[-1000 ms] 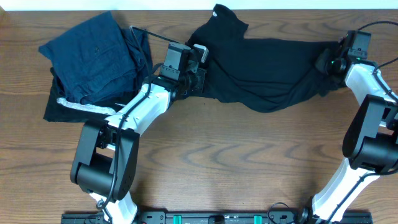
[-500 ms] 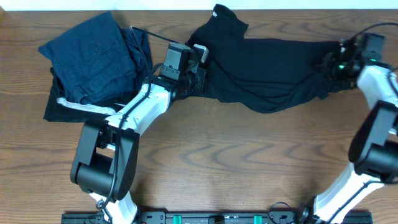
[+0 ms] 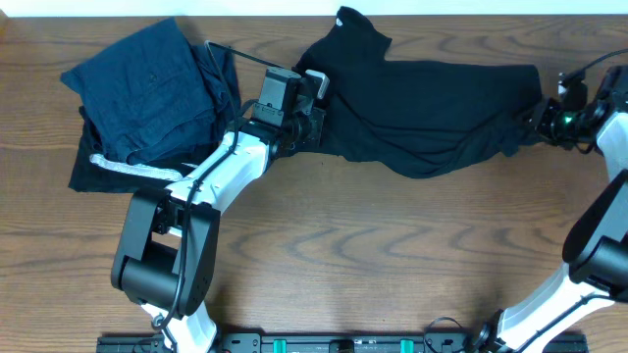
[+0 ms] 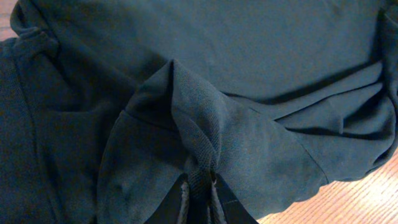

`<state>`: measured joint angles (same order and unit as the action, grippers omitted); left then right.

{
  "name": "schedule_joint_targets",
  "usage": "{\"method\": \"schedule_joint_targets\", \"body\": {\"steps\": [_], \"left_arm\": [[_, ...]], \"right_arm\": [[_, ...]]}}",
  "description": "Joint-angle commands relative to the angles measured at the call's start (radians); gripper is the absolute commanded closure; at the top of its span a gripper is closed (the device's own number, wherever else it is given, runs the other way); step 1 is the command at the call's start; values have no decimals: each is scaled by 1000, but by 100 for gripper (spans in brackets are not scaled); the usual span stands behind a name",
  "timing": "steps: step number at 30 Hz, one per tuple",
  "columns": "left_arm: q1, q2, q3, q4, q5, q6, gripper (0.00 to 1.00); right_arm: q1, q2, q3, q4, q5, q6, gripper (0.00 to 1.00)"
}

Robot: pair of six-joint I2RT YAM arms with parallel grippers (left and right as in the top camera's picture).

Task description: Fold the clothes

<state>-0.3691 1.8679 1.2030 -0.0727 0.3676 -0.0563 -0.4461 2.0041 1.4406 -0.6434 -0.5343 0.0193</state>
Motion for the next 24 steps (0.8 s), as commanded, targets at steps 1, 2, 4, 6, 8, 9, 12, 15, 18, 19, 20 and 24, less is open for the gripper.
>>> {"method": "schedule_joint_targets", "body": {"steps": [1, 2, 4, 6, 8, 9, 12, 15, 18, 19, 20, 24], "left_arm": [[3, -15, 10, -2, 6, -9, 88], [3, -15, 10, -2, 6, -9, 87], [3, -15, 10, -2, 6, -9, 87], [3, -15, 10, -2, 6, -9, 88], [3, -15, 10, -2, 6, -9, 88], [3, -15, 10, -2, 6, -9, 88], [3, -15, 10, -2, 6, -9, 87], [3, -15, 10, -2, 6, -9, 88], [3, -15, 10, -2, 6, -9, 87], [3, -15, 10, -2, 6, -9, 88], [3, -15, 10, -2, 6, -9, 87], [3, -15, 10, -2, 6, -9, 88]], "right_arm": [[14, 49, -13, 12, -23, -48, 74], [13, 60, -13, 18, -23, -52, 72], [13, 77, -13, 25, -23, -52, 71], [13, 98, -13, 31, -23, -52, 68], [13, 114, -13, 39, -23, -54, 67], [13, 123, -13, 47, -23, -55, 67], [14, 136, -13, 67, -26, -58, 67], [13, 137, -13, 82, -48, -58, 67], [13, 137, -13, 93, -117, -58, 66], [13, 137, -13, 90, -128, -58, 66], [13, 137, -13, 84, -134, -57, 66], [13, 137, -13, 42, -139, -58, 65]]}}
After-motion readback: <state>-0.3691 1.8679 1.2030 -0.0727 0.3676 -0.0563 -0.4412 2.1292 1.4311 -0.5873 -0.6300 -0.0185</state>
